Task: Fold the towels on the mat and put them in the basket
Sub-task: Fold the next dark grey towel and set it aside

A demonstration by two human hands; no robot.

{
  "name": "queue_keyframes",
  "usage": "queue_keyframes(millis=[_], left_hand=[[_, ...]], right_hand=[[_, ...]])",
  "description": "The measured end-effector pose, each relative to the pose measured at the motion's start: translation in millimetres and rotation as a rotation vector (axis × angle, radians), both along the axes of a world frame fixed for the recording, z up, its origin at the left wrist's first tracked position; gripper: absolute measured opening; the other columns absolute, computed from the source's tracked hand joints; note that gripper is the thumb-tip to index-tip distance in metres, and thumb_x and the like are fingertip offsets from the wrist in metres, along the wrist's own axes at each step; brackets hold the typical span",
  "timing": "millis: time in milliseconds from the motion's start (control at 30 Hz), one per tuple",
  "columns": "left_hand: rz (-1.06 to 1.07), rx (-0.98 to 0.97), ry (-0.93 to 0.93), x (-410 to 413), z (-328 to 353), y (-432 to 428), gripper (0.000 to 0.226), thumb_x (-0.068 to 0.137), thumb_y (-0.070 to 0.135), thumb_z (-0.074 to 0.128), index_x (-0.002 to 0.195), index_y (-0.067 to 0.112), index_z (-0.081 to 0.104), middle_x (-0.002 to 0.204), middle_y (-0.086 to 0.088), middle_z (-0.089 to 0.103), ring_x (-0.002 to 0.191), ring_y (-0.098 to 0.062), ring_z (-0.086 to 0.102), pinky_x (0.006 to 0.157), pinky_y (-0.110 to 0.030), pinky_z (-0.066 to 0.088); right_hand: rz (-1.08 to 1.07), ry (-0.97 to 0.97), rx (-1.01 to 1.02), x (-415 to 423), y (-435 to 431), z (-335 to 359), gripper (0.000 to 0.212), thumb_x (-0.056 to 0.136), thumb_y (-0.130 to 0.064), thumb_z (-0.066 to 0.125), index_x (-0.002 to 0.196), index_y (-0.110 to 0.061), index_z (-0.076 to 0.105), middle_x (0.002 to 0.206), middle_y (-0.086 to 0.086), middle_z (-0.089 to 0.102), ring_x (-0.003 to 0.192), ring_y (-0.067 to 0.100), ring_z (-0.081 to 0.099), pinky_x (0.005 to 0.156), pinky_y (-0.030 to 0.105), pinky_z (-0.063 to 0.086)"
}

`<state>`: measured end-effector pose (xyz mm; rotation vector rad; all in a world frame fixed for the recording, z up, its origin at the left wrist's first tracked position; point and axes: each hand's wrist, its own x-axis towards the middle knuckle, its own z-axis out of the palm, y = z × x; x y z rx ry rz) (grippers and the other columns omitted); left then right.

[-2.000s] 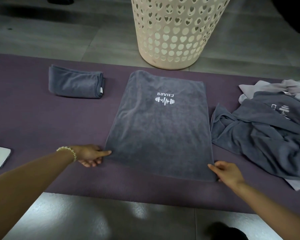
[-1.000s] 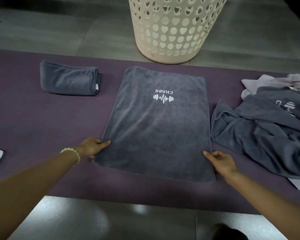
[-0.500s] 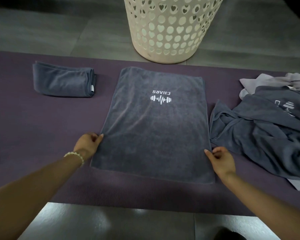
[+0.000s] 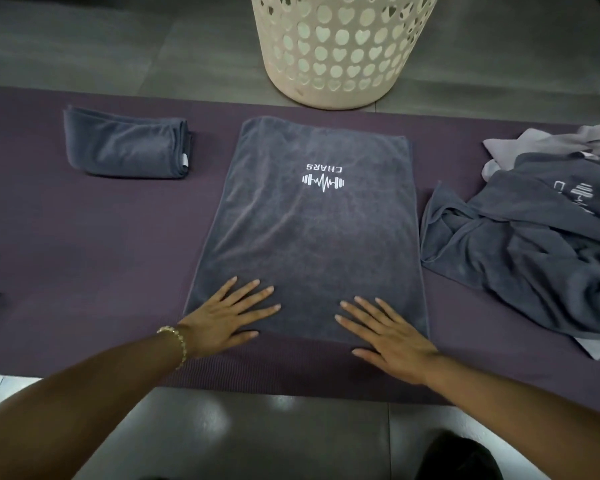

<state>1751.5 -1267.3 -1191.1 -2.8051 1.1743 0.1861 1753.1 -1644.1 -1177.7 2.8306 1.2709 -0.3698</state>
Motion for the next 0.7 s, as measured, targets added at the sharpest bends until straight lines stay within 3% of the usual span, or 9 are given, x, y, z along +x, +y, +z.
queue_keyframes(millis=[133,200,267,333,433,533,600,700], left_hand=[[0.088,0.002,-0.005,1,3,32,0.058,0.099,0.054,0.013,0.152,0.031,0.014,0.160,0.002,0.002,0.146,-0.022,0.006,0.116,-0.045,0.007],[0.117,-0.037,-0.008,4,11,46,0.057,0.099,0.055,0.014,0.148,0.030,0.026,0.157,0.000,0.020,0.141,-0.023,0.021,0.114,-0.038,0.012],[0.135,-0.116,-0.026,-1,20,55,0.054,0.100,0.052,0.017,0.137,0.024,0.044,0.133,-0.004,0.049,0.119,-0.021,0.043,0.103,-0.033,0.027],[0.118,-0.181,-0.073,-9,24,63,0.049,0.101,0.049,0.017,0.121,0.020,0.050,0.110,-0.005,0.058,0.099,-0.018,0.049,0.089,-0.030,0.034],[0.115,-0.223,-0.035,-21,27,70,0.048,0.101,0.049,0.015,0.111,0.023,0.054,0.103,0.001,0.062,0.098,-0.013,0.051,0.086,-0.025,0.038],[0.129,-0.238,-0.026,-17,30,69,0.050,0.101,0.047,0.014,0.105,0.025,0.059,0.103,0.005,0.061,0.098,-0.007,0.048,0.076,-0.020,0.050],[0.158,-0.239,-0.005,-13,30,71,0.049,0.102,0.044,0.014,0.100,0.025,0.059,0.101,0.007,0.059,0.093,-0.005,0.049,0.073,-0.020,0.050],[0.215,-0.224,0.079,-6,36,72,0.037,0.100,0.044,0.022,0.093,0.026,0.054,0.092,0.008,0.059,0.080,-0.006,0.054,0.073,-0.019,0.045]], right_hand=[[-0.115,0.003,-0.031,-2,-42,4,0.060,0.100,-0.054,0.014,0.153,-0.027,0.012,0.160,-0.003,0.013,0.147,0.016,0.005,0.116,0.037,0.007],[-0.148,0.000,-0.021,-2,-57,9,0.060,0.099,-0.055,0.014,0.152,-0.027,0.016,0.159,-0.003,0.016,0.147,0.015,0.007,0.116,0.035,0.007],[-0.152,0.003,0.031,-3,-61,16,0.058,0.099,-0.055,0.016,0.149,-0.027,0.027,0.156,-0.004,0.024,0.143,0.013,0.019,0.115,0.032,0.011],[-0.108,-0.016,0.110,-6,-59,21,0.052,0.099,-0.055,0.018,0.137,-0.028,0.043,0.143,-0.004,0.039,0.131,0.013,0.036,0.111,0.028,0.019],[-0.041,-0.055,0.180,-9,-59,19,0.046,0.100,-0.054,0.017,0.120,-0.028,0.050,0.122,-0.005,0.048,0.112,0.014,0.047,0.099,0.026,0.030],[-0.022,-0.100,0.241,-2,-59,19,0.054,0.100,-0.053,0.020,0.108,-0.025,0.065,0.113,-0.006,0.058,0.105,0.011,0.051,0.086,0.023,0.045],[-0.025,-0.085,0.283,2,-56,21,0.055,0.101,-0.048,0.024,0.094,-0.024,0.073,0.103,-0.006,0.066,0.096,0.007,0.055,0.071,0.022,0.054],[-0.075,0.011,0.286,11,-51,29,0.050,0.099,-0.048,0.030,0.085,-0.024,0.071,0.094,-0.011,0.065,0.084,0.005,0.061,0.063,0.019,0.053]])
